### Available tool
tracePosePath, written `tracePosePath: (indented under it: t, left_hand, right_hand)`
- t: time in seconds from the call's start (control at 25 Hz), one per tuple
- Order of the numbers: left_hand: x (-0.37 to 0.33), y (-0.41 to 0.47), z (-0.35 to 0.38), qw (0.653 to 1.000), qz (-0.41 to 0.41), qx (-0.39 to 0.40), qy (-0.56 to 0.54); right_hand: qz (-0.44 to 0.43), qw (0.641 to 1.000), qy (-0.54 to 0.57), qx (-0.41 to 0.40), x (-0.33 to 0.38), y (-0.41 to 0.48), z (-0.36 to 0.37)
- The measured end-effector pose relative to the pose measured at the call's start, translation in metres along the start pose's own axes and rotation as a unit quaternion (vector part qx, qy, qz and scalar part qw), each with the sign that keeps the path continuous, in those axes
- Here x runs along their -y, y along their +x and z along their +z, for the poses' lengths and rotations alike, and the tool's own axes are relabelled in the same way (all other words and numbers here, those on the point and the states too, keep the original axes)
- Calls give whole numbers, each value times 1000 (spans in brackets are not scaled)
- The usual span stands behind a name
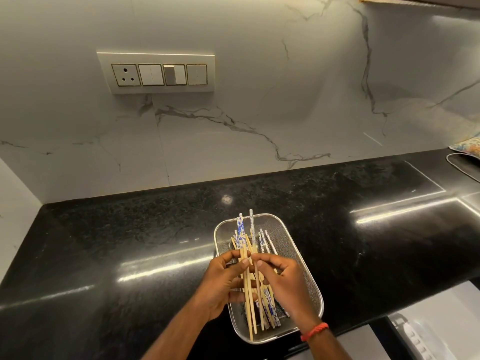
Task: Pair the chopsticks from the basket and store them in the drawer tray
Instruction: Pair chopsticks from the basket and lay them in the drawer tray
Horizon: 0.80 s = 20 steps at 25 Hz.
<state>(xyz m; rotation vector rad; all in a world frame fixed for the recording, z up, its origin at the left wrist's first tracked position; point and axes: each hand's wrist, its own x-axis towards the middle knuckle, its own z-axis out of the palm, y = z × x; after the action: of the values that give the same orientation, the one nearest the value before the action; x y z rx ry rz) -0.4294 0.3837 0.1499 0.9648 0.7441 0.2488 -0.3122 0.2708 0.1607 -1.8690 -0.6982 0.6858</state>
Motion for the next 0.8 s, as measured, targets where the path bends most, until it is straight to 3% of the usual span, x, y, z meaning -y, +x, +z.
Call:
tracePosePath:
  t: [0.16, 0.8]
  left_hand:
    - [4, -3, 1, 1000, -2, -14, 7]
    - [13, -5, 60, 999, -9, 40, 10]
  right_hand:
    - [-24, 999, -40, -17, 1, -8, 5]
    - [-27, 999, 0, -38, -3, -43, -39]
